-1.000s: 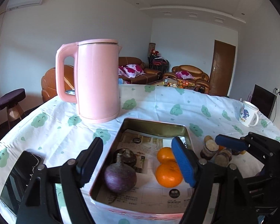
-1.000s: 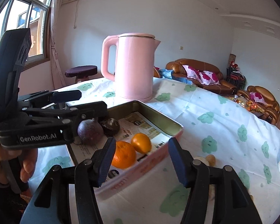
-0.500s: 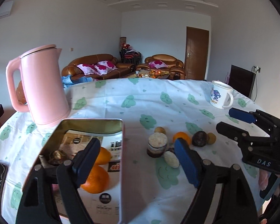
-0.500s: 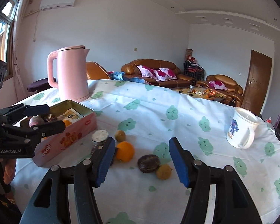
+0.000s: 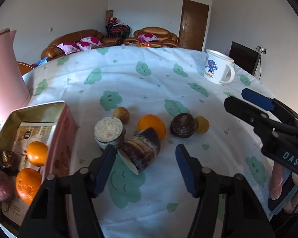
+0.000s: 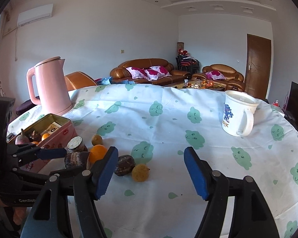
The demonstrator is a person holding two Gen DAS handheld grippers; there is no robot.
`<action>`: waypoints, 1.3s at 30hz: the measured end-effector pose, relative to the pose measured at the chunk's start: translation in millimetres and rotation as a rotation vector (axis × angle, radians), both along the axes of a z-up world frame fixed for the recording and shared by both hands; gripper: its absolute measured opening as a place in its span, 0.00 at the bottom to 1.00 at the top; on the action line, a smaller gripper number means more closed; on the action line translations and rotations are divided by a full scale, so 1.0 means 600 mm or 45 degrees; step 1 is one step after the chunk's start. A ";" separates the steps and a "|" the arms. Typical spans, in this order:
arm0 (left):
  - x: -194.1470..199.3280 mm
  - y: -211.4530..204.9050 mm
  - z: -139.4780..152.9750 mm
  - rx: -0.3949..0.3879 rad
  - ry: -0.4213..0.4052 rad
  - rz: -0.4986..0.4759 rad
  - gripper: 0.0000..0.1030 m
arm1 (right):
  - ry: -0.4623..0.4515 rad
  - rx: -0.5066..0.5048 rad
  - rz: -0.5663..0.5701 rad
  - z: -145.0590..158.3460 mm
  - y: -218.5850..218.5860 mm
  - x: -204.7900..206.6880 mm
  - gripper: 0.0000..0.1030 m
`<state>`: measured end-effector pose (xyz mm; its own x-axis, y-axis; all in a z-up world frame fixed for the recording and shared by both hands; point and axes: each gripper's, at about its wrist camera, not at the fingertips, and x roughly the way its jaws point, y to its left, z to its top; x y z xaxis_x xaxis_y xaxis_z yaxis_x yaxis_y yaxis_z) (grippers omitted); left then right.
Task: Organize fruits
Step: 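Grasp the dark brown cut yam piece on the table with the left gripper, then grasp the small yellow-brown round fruit with the right gripper while the left holds the yam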
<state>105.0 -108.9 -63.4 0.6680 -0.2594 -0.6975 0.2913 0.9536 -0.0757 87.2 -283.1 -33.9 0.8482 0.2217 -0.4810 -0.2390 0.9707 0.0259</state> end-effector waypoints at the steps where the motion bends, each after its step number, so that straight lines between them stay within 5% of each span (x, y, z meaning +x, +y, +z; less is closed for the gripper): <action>1: 0.003 -0.003 -0.002 0.013 0.008 0.008 0.60 | 0.002 0.011 -0.002 0.000 -0.003 0.000 0.69; 10: 0.014 -0.013 -0.006 0.029 0.023 -0.007 0.45 | 0.066 0.038 -0.027 -0.008 -0.010 0.014 0.70; 19: -0.009 -0.003 0.027 -0.013 -0.132 -0.015 0.45 | 0.165 0.086 -0.075 -0.021 -0.028 0.035 0.69; 24: -0.001 0.001 0.042 0.024 -0.214 0.023 0.45 | 0.226 0.002 -0.006 -0.028 0.003 0.050 0.49; 29: 0.010 0.012 0.031 0.000 -0.203 0.046 0.45 | 0.318 -0.063 0.066 -0.048 0.026 0.069 0.42; 39: 0.002 0.013 0.034 -0.006 -0.232 0.042 0.45 | 0.462 0.025 0.165 -0.070 0.024 0.093 0.27</action>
<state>106.1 -101.4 -43.3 0.7916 -0.2381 -0.5627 0.2689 0.9627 -0.0290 142.8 -268.9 -75.7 0.5880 0.3278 -0.7394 -0.3314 0.9316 0.1495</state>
